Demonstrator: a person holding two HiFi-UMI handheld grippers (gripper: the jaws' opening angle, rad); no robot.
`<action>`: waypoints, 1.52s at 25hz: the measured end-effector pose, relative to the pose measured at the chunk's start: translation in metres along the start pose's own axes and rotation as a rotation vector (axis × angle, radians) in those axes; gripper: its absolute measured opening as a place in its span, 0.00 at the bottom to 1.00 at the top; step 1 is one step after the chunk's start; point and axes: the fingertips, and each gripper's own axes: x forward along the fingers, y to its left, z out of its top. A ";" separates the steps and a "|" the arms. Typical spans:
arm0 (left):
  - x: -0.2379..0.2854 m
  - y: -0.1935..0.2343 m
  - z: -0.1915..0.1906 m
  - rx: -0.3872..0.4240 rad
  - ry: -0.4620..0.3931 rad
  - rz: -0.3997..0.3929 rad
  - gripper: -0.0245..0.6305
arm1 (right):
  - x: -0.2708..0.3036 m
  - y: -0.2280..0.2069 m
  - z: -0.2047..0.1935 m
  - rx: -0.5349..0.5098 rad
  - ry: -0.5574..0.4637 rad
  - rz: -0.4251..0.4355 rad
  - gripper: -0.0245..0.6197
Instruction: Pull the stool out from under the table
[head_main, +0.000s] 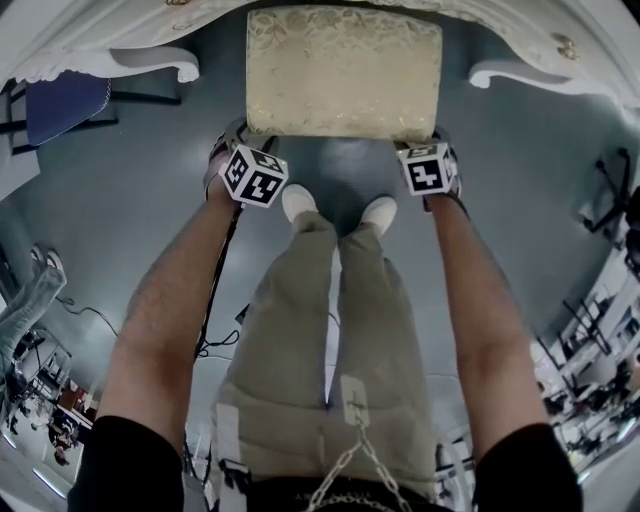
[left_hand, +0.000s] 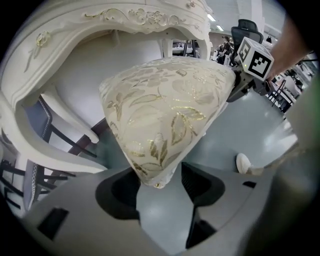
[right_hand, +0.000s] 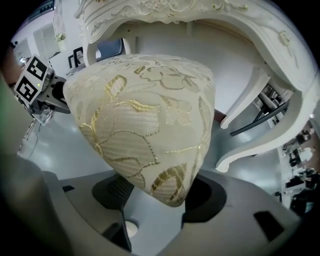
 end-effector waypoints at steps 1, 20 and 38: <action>-0.002 -0.004 -0.004 -0.016 0.006 -0.002 0.43 | -0.002 0.003 -0.006 0.002 0.004 -0.002 0.49; -0.095 -0.052 -0.044 -0.438 -0.119 0.143 0.13 | -0.085 0.001 -0.067 -0.179 -0.106 -0.048 0.23; -0.412 -0.108 0.141 -0.358 -0.808 0.225 0.04 | -0.410 0.006 0.011 0.114 -0.825 0.038 0.04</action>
